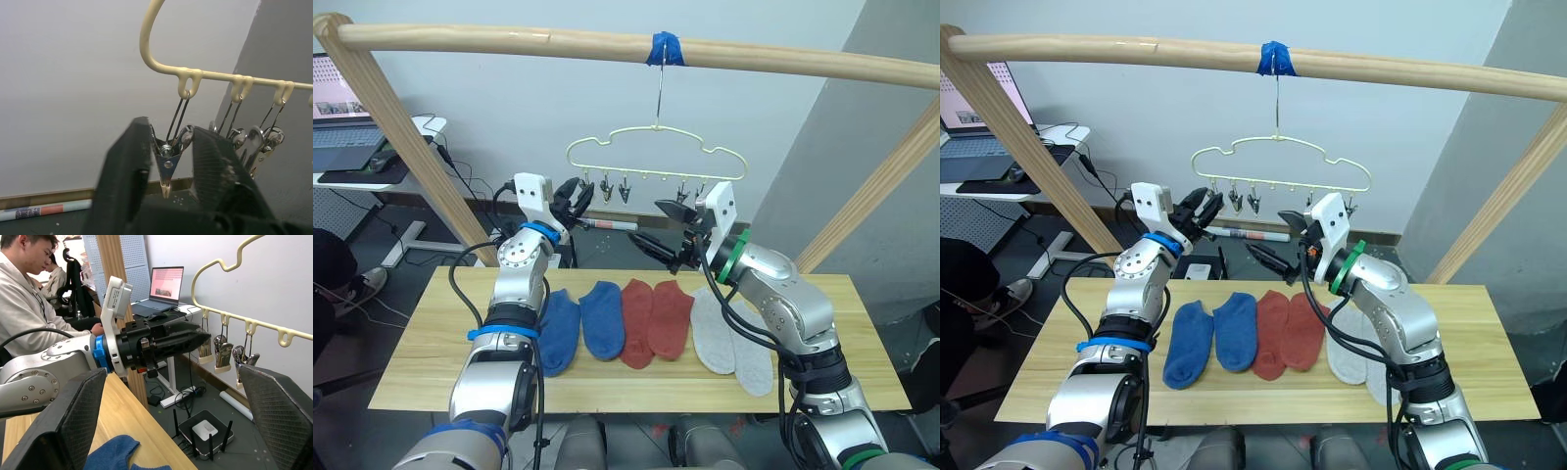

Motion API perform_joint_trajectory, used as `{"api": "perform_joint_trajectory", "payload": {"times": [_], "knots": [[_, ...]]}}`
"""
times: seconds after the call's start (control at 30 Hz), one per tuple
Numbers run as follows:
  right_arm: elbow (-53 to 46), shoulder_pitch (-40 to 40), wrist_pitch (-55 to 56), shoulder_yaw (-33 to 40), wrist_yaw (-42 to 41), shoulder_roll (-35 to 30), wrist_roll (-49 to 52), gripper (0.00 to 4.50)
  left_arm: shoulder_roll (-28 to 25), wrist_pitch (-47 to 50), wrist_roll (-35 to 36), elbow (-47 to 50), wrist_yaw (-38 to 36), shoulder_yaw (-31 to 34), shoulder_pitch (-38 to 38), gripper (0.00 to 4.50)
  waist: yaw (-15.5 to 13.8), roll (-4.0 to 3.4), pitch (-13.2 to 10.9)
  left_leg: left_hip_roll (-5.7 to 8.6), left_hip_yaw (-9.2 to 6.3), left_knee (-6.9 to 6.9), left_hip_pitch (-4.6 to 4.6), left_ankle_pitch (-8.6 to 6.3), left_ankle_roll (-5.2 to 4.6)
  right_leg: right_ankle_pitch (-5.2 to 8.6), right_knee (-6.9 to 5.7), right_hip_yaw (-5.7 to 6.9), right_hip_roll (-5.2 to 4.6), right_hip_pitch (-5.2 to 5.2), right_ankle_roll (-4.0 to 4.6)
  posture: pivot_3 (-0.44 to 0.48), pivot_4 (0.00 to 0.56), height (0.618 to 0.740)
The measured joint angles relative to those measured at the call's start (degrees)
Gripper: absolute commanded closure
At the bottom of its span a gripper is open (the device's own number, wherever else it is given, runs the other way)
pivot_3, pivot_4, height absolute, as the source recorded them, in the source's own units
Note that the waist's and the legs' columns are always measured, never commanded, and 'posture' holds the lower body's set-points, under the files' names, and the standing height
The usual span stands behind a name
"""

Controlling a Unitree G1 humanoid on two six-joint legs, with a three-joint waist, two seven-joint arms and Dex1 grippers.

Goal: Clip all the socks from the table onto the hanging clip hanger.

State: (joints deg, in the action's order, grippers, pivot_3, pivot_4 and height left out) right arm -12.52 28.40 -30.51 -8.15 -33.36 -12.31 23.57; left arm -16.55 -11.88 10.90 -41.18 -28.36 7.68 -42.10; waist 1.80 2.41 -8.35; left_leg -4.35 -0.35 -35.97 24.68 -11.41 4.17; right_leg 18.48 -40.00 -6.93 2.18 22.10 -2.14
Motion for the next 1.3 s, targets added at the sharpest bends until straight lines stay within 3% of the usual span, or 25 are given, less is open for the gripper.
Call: {"api": "perform_joint_trajectory", "payload": {"times": [0.17,0.63,0.87,1.1,1.3], "knots": [[0.0,-0.05,-0.06,0.02,0.18,0.01,0.0,0.0,0.0,-0.11,0.09,0.17,-0.54,0.0,-0.19,4.48,0.0,0.0,0.0,0.0,-0.02,0.0,0.0,0.0,0.0,0.0,0.0,0.01,0.0,0.0,0.0,0.005,0.131,0.74],[7.32,-16.31,4.55,2.87,4.71,-8.57,-9.41,0.0,-2.92,4.39,0.46,9.71,-1.16,0.4,4.34,4.48,-0.05,-0.14,-0.09,0.02,-0.05,-0.02,0.02,0.0,0.0,0.0,0.0,0.0,0.0,-0.01,0.0,0.023,0.149,0.74],[17.72,-17.46,8.43,4.14,7.06,-13.92,-16.66,0.0,-4.69,9.17,0.67,14.8,-2.26,0.46,5.97,4.48,0.02,-0.21,-0.13,0.02,-0.04,-0.02,-0.02,0.01,0.0,0.0,0.0,-0.03,0.02,-0.02,0.0,0.027,0.151,0.74],[31.95,-16.81,10.07,4.05,6.3,-15.48,-20.46,0.0,-7.1,11.22,0.72,17.27,-2.67,0.48,6.82,4.48,0.05,-0.41,-0.23,0.02,0.0,-0.02,-0.05,0.01,-0.01,0.0,-0.01,-0.07,0.02,-0.03,0.0,0.042,0.15,0.74],[37.21,-14.99,10.44,3.92,4.67,-14.9,-20.95,0.0,-8.08,12.24,0.83,19.23,-2.59,0.51,7.93,4.48,0.1,-0.46,-0.22,0.02,0.03,-0.02,-0.12,0.01,-0.01,0.0,-0.01,-0.11,0.02,-0.09,0.0,0.042,0.15,0.74]]}}
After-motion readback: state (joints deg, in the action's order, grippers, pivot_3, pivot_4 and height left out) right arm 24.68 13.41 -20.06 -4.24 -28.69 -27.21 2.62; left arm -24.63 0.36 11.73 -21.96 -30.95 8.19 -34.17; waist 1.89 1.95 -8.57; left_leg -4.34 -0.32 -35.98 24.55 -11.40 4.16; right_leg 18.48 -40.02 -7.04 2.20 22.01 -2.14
